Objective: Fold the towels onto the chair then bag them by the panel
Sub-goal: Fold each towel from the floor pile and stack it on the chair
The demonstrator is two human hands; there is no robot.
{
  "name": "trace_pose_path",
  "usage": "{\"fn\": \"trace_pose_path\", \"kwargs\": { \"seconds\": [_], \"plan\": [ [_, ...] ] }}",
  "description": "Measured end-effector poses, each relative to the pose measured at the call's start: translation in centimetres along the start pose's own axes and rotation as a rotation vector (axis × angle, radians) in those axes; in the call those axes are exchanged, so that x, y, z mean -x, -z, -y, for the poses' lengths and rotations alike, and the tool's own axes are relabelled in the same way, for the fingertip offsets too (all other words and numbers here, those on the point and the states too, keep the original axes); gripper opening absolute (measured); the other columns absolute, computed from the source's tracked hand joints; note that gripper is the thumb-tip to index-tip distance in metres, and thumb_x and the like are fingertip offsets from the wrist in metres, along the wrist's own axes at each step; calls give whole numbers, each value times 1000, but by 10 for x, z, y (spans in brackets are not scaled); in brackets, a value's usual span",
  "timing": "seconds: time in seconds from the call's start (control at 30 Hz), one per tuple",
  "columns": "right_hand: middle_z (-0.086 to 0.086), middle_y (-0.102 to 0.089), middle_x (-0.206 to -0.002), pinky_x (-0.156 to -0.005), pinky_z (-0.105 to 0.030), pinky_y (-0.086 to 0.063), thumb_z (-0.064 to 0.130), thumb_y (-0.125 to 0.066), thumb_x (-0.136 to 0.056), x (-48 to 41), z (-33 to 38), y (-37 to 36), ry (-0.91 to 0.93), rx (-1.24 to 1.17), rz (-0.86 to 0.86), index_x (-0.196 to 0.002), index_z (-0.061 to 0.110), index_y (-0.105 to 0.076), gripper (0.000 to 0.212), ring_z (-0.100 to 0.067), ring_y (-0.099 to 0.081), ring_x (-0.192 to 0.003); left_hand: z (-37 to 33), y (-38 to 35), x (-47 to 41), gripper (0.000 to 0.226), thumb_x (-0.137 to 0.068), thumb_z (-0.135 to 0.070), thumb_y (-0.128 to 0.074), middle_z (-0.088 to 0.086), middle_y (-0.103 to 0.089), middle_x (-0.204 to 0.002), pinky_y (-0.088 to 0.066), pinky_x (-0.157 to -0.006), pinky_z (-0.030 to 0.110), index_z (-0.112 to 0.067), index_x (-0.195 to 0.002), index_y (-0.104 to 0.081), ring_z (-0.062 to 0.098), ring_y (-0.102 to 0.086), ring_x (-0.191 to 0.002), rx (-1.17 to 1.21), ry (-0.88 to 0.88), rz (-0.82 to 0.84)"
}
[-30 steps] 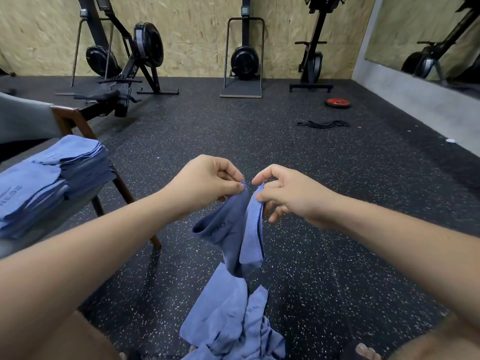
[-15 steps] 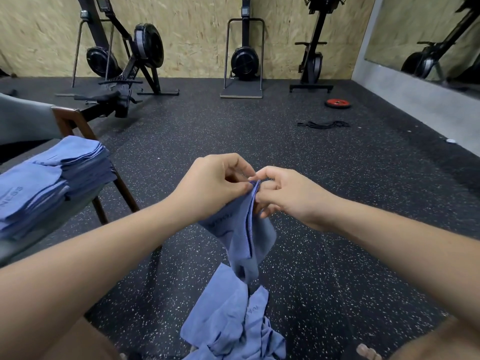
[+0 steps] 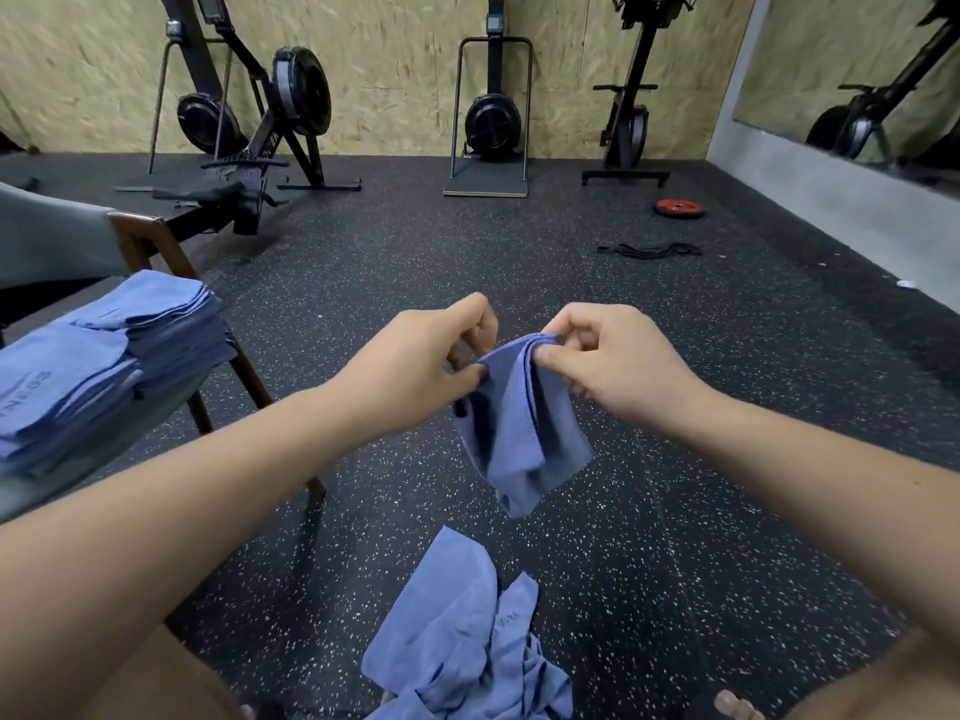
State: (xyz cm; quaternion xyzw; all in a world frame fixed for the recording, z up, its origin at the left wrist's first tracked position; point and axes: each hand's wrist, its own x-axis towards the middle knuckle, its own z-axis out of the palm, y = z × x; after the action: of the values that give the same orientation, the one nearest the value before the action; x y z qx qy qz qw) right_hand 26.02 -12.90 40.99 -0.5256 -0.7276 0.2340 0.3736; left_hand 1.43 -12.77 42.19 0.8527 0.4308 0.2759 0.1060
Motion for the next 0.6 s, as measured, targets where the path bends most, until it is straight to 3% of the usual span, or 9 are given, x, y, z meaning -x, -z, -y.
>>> {"fn": "trace_pose_path", "kwargs": {
  "seconds": [0.13,0.27,0.37,0.43,0.5,0.6],
  "plan": [
    [7,-55,-60,-63,-32,-38,28,-81,-90,-3,-6,7,16,-15,-49,-82,21,-74,13,-7,-46,-59,13,2,-2,24,-89,-7,-74,-15,-71,-81,-57,-76,35,-30,-89,-67,6,-68,-79,-67,-47,-28],
    [2,-63,-71,-66,-32,-41,29,-82,-89,-2,-4,5,51,4,-62,-81,21,-72,15,-6,-48,-64,10,-2,-2,24,-84,-10,-66,-14,-75,-86,-54,-81,32,-30,-90,-79,8,-68,-80,-56,-51,-32],
    [3,-68,-80,-71,-32,-48,31,-82,-87,-2,-3,3,71,-3,-90,-80,23,-71,14,-7,-55,-69,1,-7,-2,15,-89,-33,-64,-12,-72,-86,-51,-80,28,-26,-89,-77,7,-65,-81,-6,-66,-43],
    [2,-69,-79,-72,-35,-49,33,-80,-86,-2,-2,2,85,-18,-84,-81,23,-71,14,-8,-56,-69,-3,-12,-2,30,-89,-58,-67,-12,-65,-82,-48,-75,25,-28,-86,-71,6,-61,-79,-34,-76,-50],
    [-1,-69,-77,-71,-36,-48,31,-79,-87,-2,0,2,94,-25,-68,-82,22,-71,13,-8,-54,-67,-4,-16,-1,39,-84,-69,-69,-13,-59,-80,-46,-70,26,-30,-83,-66,4,-56,-76,-106,-79,-65],
    [-1,-70,-77,-71,-36,-48,29,-79,-89,-2,1,4,102,-17,-65,-83,22,-71,13,-8,-54,-67,-3,-16,-3,23,-77,-50,-66,-11,-56,-81,-52,-71,39,-28,-84,-63,11,-55,-74,-157,-46,-79]
  ]
}}
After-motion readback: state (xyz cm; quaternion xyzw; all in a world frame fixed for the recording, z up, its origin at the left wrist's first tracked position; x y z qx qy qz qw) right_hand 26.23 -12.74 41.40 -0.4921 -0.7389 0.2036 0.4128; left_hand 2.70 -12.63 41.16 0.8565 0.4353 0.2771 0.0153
